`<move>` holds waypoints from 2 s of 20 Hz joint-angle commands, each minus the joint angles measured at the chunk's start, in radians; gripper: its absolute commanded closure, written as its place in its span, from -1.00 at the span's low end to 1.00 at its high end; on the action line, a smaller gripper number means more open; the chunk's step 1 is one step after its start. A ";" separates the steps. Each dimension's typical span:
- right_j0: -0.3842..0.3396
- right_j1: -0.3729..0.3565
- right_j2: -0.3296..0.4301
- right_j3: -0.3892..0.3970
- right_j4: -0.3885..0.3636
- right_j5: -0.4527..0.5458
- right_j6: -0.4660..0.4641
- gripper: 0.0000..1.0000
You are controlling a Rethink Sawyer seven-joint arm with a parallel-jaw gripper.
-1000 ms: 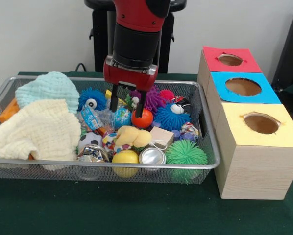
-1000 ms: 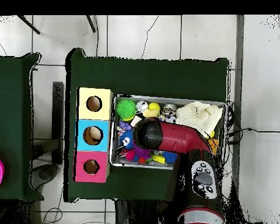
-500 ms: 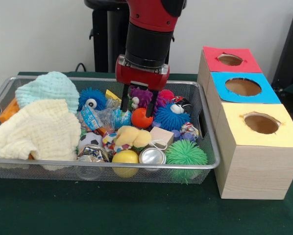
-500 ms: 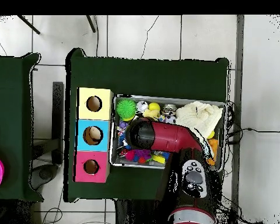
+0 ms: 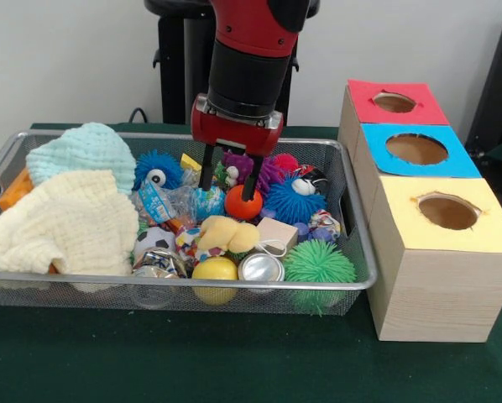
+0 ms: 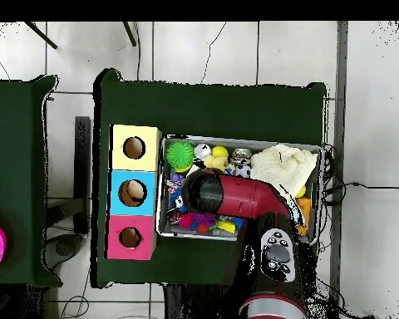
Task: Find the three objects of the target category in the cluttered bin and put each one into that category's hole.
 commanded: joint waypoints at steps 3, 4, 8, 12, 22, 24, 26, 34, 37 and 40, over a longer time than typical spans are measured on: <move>0.003 0.132 0.006 -0.103 0.066 -0.028 0.223 -1.00; 0.002 0.148 0.006 -0.115 0.068 -0.041 0.224 -1.00; 0.007 0.174 -0.001 -0.140 0.078 -0.058 0.220 -1.00; 0.017 0.185 -0.016 -0.149 0.087 -0.066 0.223 -1.00; 0.045 0.185 -0.040 -0.163 0.117 -0.037 0.229 -1.00; 0.048 0.166 -0.042 -0.151 0.125 -0.017 0.222 -1.00; 0.050 0.144 -0.042 -0.137 0.129 0.003 0.213 -1.00; 0.039 0.064 -0.035 -0.078 0.131 0.062 0.182 -1.00; 0.033 0.069 -0.031 -0.091 0.131 0.071 0.176 -1.00; 0.030 0.085 -0.026 -0.105 0.134 0.058 0.179 -1.00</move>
